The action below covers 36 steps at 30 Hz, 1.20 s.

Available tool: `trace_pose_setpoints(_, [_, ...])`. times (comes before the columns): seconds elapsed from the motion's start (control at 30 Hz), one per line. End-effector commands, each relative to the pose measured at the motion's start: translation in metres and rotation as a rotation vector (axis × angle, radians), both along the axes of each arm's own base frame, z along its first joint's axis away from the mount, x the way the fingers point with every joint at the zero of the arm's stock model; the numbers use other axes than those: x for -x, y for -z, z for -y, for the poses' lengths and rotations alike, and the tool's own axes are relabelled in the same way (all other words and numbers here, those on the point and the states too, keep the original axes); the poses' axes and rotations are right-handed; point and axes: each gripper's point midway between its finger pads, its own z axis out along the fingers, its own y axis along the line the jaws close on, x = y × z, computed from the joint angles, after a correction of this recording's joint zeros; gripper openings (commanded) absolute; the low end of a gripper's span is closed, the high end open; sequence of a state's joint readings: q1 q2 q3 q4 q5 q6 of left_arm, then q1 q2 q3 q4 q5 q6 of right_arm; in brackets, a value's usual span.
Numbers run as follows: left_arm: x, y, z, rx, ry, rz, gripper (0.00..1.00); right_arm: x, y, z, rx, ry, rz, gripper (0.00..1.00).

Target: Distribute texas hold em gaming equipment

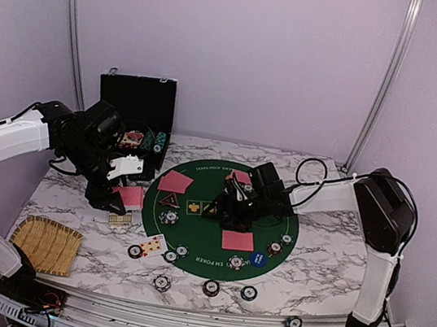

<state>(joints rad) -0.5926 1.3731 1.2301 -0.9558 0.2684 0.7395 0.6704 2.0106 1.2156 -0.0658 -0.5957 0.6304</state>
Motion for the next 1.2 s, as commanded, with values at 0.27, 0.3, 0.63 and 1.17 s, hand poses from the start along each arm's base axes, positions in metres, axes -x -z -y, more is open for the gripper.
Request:
trace_pose_setpoints(0.27, [0.002, -0.015, 0.001, 0.024, -0.002, 0.006, 0.00, 0.044, 0.007, 0.042, 0.111, -0.003, -0.021, 0.90])
trace_pose_setpoints(0.3, [0.002, -0.015, 0.001, 0.023, -0.001, 0.006, 0.00, 0.047, 0.006, 0.043, 0.116, -0.005, -0.024, 0.90])
trace_pose_setpoints(0.63, [-0.001, -0.014, 0.004, 0.025, 0.008, 0.000, 0.00, 0.039, -0.076, -0.007, -0.056, -0.034, 0.066, 0.95])
trace_pose_setpoints(1.17, [-0.009, -0.012, 0.016, 0.047, 0.001, -0.029, 0.00, 0.076, -0.152, -0.135, -0.485, -0.173, -0.033, 0.99])
